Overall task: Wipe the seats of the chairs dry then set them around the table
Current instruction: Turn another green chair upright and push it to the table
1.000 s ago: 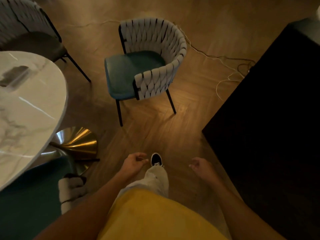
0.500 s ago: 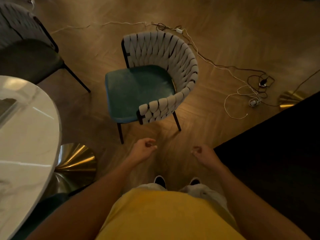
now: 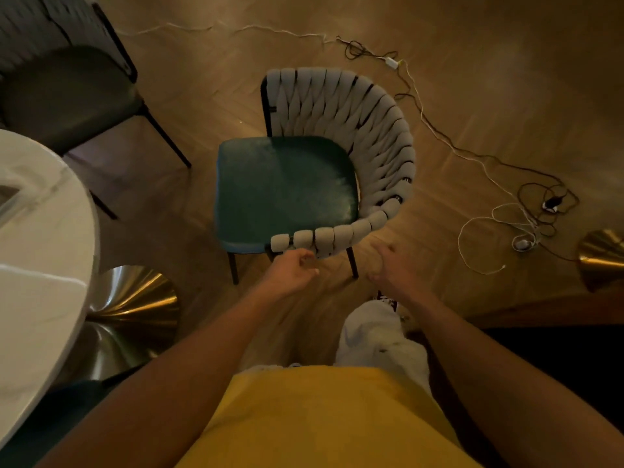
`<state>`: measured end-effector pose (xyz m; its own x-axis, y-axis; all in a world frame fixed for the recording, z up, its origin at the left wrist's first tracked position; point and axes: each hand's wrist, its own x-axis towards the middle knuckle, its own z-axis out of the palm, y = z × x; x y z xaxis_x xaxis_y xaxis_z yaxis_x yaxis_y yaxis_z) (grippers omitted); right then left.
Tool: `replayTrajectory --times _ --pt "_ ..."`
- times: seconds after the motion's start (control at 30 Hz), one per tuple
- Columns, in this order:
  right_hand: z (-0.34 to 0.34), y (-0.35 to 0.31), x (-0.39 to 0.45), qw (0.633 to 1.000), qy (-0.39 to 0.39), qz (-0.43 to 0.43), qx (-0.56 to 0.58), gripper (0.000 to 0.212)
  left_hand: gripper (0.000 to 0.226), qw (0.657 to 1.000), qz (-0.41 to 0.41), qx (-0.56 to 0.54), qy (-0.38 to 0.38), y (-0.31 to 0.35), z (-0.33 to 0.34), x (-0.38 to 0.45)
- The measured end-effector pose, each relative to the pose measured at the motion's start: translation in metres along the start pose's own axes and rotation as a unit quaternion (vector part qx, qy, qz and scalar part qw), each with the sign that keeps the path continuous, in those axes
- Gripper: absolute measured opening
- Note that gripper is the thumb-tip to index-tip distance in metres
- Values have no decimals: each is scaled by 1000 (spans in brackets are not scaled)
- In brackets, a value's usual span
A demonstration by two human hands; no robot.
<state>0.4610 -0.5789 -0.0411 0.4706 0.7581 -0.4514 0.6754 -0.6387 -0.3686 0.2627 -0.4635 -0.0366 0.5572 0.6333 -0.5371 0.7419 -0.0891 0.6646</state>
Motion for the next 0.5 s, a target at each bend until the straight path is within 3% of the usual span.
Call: replayTrajectory --times 0.1,0.17,0.33,0.5 --pt "-24 6 41 993 53 -84 -59 59 49 999 -29 37 7 18 2 35" --pt "-39 14 68 980 68 -144 -117 56 54 995 -5 85 52 29 7 57" --pt "-62 48 124 954 -35 -188 -230 69 73 978 -58 191 59 34 30 99" --pt "-86 78 153 933 -82 -275 -216 49 75 962 -127 235 52 41 39 120"
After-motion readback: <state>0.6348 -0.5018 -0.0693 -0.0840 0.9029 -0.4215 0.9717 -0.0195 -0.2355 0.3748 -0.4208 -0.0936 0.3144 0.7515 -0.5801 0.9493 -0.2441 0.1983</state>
